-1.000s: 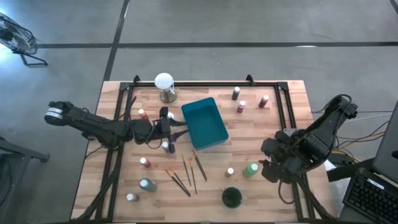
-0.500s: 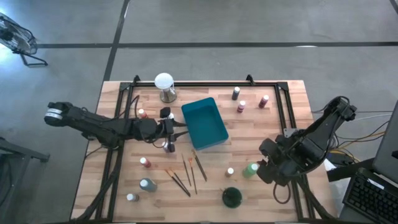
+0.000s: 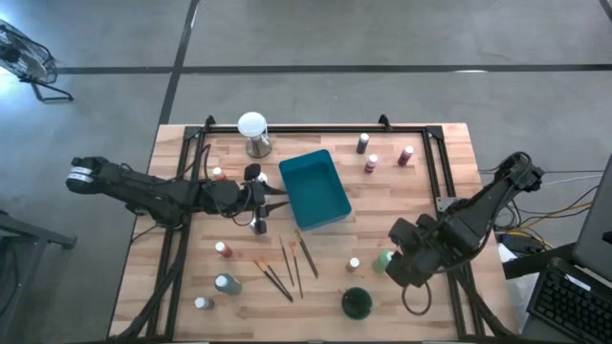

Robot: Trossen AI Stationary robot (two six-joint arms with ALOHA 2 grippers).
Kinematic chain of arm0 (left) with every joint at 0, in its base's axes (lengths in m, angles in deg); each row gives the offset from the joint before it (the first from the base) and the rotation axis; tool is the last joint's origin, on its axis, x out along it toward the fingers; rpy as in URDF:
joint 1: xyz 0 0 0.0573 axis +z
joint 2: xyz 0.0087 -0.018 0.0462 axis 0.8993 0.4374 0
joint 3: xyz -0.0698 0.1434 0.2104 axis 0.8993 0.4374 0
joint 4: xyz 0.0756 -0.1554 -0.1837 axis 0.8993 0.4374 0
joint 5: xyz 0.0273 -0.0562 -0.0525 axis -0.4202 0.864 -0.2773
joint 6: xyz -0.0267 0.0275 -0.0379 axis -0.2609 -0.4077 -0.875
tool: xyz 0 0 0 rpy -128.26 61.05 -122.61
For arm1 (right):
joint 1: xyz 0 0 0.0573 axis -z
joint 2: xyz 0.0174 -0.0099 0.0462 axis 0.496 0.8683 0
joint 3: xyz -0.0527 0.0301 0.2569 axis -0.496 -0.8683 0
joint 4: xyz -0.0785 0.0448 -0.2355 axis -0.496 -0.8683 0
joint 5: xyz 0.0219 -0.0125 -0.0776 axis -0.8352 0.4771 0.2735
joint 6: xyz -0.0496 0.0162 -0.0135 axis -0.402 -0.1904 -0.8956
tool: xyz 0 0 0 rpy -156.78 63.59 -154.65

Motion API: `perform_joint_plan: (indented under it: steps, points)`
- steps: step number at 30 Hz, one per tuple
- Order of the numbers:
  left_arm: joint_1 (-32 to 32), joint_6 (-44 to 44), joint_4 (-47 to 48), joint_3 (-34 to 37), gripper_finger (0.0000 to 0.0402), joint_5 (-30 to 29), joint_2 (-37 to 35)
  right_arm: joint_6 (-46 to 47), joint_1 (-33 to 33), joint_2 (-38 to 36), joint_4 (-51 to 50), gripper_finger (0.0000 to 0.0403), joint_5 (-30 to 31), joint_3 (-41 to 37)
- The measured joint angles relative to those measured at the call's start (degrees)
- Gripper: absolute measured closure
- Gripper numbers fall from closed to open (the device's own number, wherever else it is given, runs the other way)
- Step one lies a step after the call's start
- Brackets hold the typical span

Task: Pick & Place Paint Supplies
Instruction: Put the green paint bottle into the blue bin

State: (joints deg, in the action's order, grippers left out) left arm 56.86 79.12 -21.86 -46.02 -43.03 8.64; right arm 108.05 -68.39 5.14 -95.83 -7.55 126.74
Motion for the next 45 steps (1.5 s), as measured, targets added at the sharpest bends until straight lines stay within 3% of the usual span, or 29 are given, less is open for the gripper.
perform_joint_plan:
  steps: [9, 14, 19, 26, 29, 32, 40, 45]
  points:
    - [0.0, -0.06, -0.03, 0.0, 0.0275, 1.25, 0.0, -0.79, 7.55, -0.03, 0.21, 0.0183, -11.3, 0.23]
    - [0.0, -0.17, -0.06, -0.37, 0.0275, 1.25, -0.02, -4.46, 8.53, 0.06, 1.77, 0.0172, -11.41, 0.37]
    - [0.0, -0.15, -0.01, -0.2, 0.0276, 1.25, -0.02, -2.1, 1.18, 1.57, 2.19, 0.0186, -1.2, 0.2]
    - [0.03, 0.2, -0.14, -1.04, 0.0275, 1.24, -0.02, 20.18, -17.04, 4.8, 1.88, 0.0199, 6.35, 0.13]
    - [0.09, 0.2, -0.12, -1.11, 0.0275, 1.23, -0.02, 27.07, -22.73, 7.89, 1.64, 0.0192, 12.85, -0.22]
    - [0.13, 0.01, -1.44, -1.11, 0.0276, 1.23, -0.02, 29.05, -25.15, 12.37, 0.76, 0.0181, 17.77, -1.26]
    - [0.24, -1.92, -3.58, -1.05, 0.0275, 1.2, -0.02, 32.6, -25.35, 23.9, 0.72, 0.0128, 18.14, -5.26]
    - [0.24, -3.69, -4.01, -1.05, 0.0275, 1.2, -0.02, 36.46, -26.15, 28.08, 1.37, 0.0105, 27.29, -6.79]
